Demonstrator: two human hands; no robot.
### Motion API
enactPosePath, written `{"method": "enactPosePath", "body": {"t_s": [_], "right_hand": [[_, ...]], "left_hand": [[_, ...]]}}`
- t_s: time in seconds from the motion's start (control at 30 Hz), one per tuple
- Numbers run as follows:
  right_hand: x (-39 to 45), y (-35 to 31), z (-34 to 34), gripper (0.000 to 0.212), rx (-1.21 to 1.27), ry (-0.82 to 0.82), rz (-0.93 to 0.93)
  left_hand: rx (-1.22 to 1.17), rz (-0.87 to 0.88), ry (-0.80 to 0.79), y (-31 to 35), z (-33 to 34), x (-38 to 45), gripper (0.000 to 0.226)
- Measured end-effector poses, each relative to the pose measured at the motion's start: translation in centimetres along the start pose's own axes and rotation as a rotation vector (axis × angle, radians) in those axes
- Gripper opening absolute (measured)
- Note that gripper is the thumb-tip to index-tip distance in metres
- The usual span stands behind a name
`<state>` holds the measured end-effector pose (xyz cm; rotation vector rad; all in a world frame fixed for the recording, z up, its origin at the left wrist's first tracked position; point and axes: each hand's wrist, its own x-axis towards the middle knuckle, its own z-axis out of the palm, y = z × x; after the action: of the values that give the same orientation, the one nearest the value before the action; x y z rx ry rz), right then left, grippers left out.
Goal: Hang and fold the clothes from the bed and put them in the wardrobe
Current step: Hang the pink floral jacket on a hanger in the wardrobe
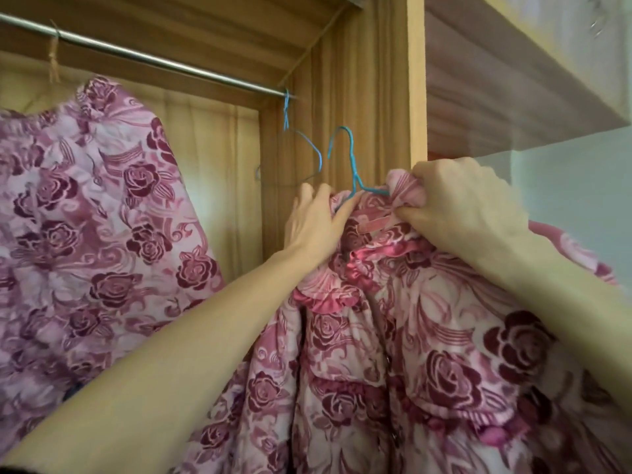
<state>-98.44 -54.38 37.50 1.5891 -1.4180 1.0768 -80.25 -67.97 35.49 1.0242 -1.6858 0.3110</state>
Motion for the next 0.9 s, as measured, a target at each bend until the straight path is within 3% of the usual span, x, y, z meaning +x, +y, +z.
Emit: {"method": "enactPosePath", "body": {"t_s": [0.1,0.2,0.3,0.5,0.7,0.9], "right_hand": [[2.4,-2.3,1.2,0.023,0.033,0.001,0.024],[4.6,-4.5,2.4,0.022,0.041,-0.001,-0.015],[7.0,-6.0,3.7,0.019,0.035,0.016,-0.039],[11.8,-8.3,5.0,0.025,0.110,0.019,0.000],[16.6,-10.9,6.3,0.026,0.130,0.058,-0.039],[20.5,-12.3,8.8,0.024,0.170,0.043,-0.001]], "left_hand": [[-0.120,-0.128,0.153,-1.4,-1.3,1.3,0.052],[-0.200,-0.230,0.199,-3.1,-2.4,2.0,0.043],[-0.218,-0.165,0.187,-4.8,-3.5,2.1,0.035],[-0.292,-0.129,0.022,-6.0,-5.6,3.5,0.056],[-0.257,-0.189,0.049,-7.9,-6.8,7.6,0.058],[-0.259,-0.113,0.067,-9.9,-6.1,11.9,0.066]]}}
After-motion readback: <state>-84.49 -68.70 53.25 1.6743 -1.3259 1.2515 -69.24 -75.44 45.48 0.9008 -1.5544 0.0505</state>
